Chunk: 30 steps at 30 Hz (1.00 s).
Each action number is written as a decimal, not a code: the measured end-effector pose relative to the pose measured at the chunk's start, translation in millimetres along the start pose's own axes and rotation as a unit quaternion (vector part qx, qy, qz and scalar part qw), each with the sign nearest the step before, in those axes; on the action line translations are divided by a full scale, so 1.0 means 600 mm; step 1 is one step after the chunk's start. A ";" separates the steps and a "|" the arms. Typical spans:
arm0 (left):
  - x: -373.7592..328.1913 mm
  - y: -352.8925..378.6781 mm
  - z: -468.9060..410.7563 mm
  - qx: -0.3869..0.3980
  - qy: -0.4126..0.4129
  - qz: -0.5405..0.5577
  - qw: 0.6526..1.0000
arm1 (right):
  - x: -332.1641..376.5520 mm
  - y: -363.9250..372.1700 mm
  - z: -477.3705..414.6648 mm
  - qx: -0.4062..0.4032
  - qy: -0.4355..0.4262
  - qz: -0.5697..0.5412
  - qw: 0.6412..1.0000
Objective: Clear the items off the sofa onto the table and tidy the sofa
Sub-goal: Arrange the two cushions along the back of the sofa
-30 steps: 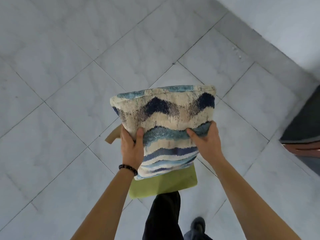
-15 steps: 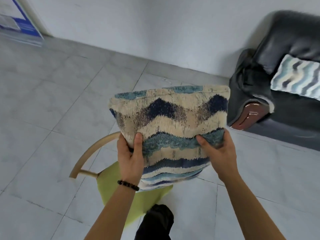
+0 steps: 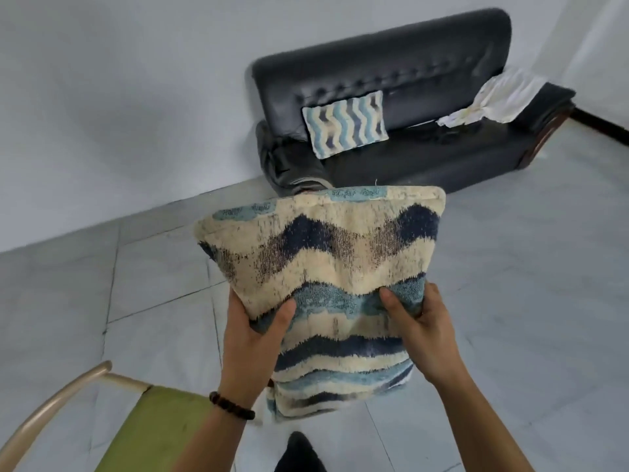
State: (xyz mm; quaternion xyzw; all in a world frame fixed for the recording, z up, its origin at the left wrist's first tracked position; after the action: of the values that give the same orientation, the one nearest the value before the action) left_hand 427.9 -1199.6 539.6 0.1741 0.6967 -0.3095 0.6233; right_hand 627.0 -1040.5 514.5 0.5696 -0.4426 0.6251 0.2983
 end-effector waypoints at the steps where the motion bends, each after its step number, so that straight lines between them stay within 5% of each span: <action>1: -0.001 0.026 -0.017 0.007 0.006 -0.002 1.000 | -0.007 -0.018 -0.017 -0.005 0.003 -0.003 1.000; 9: 0.040 0.226 -0.261 -0.067 -0.011 0.001 0.998 | -0.096 -0.091 -0.230 -0.039 0.035 0.027 0.998; 21: -0.079 0.605 -0.640 0.062 0.036 0.038 0.997 | -0.143 -0.281 -0.596 -0.127 0.068 0.017 0.989; 30: -0.100 0.969 -0.885 0.069 0.019 0.026 0.997 | -0.291 -0.472 -0.951 -0.154 0.081 -0.022 0.984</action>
State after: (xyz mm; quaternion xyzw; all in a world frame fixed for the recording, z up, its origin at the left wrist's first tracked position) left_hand 398.8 -411.9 490.5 0.2404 0.6805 -0.3371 0.6046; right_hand 650.1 -386.3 428.0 0.4740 -0.4949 0.5869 0.4312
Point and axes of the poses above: each hand's wrist, its own z-axis away from the middle knuckle, its own y-axis out of the palm, x = y × z, the point moved 5 cm from there along -z, towards the middle knuckle, and after that the axes turned 2 degrees about -y, right-handed, at the moved point
